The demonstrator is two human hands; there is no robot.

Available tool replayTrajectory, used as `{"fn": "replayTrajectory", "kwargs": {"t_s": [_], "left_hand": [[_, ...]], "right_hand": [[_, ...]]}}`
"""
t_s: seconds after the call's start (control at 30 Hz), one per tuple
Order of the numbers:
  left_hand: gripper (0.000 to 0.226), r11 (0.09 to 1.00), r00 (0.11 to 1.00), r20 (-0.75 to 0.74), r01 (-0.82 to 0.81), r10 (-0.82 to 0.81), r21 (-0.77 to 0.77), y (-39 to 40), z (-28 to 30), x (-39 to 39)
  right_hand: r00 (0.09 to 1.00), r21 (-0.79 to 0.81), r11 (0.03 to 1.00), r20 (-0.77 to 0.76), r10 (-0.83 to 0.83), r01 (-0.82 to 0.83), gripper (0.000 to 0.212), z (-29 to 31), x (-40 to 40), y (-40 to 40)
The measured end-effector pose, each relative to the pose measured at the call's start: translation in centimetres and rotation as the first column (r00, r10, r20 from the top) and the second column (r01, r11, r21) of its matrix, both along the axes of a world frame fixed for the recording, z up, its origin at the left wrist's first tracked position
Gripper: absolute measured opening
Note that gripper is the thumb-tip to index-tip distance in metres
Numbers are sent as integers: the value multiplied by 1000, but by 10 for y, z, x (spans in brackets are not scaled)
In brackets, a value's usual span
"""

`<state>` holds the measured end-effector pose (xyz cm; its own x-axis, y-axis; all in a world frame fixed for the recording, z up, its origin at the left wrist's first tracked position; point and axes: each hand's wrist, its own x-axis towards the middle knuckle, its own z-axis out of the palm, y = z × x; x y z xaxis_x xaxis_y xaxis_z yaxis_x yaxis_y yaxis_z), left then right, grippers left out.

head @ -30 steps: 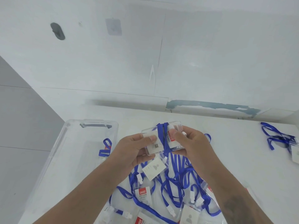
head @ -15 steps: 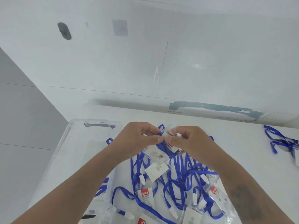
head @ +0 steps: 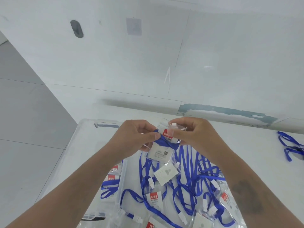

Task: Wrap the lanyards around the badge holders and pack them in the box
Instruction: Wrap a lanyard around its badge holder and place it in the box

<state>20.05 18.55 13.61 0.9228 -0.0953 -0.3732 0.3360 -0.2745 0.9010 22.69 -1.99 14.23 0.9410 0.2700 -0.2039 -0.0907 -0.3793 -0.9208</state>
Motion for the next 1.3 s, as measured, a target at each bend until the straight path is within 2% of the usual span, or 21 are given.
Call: {"fn": "replayTrajectory", "kwargs": {"t_s": [0.1,0.37,0.47,0.53,0.6,0.7,0.8,1.1,1.3], "left_hand": [[14,998,997,-35,-65,64,-12,13,-4,-1],[11,980,978,-53,-200,199,-1,63,-13,-11],[11,968,967,-52,-251,251,-10,81,-16,-15],[15,953,953,-62,-301,298,-44,98,-20,-19],[13,933,936,-84,-350,343,-86,112,-26,-24],[7,887,895,-137,-441,424,-138,126,-37,-30],[8,835,850,-201,-520,486,-180,133,-51,-36],[14,715,758,-311,-648,573,-262,137,-80,-44],[12,544,650,-447,-759,614,-358,131,-85,-40]], "right_hand": [[999,35,999,-51,20,-19,16,-1,1,10],[997,-85,995,45,56,-52,14,-8,8,66],[997,-98,995,73,18,-11,11,-16,7,94],[997,-7,998,49,-65,66,12,-25,2,120],[985,126,977,-48,-169,173,19,-35,-9,144],[947,240,927,-219,-236,287,26,-51,-27,174],[918,229,914,-296,-262,335,26,-68,-40,195],[928,37,960,-270,-258,278,34,-89,-36,215],[894,63,934,-318,-316,352,25,-96,-31,229]]}}
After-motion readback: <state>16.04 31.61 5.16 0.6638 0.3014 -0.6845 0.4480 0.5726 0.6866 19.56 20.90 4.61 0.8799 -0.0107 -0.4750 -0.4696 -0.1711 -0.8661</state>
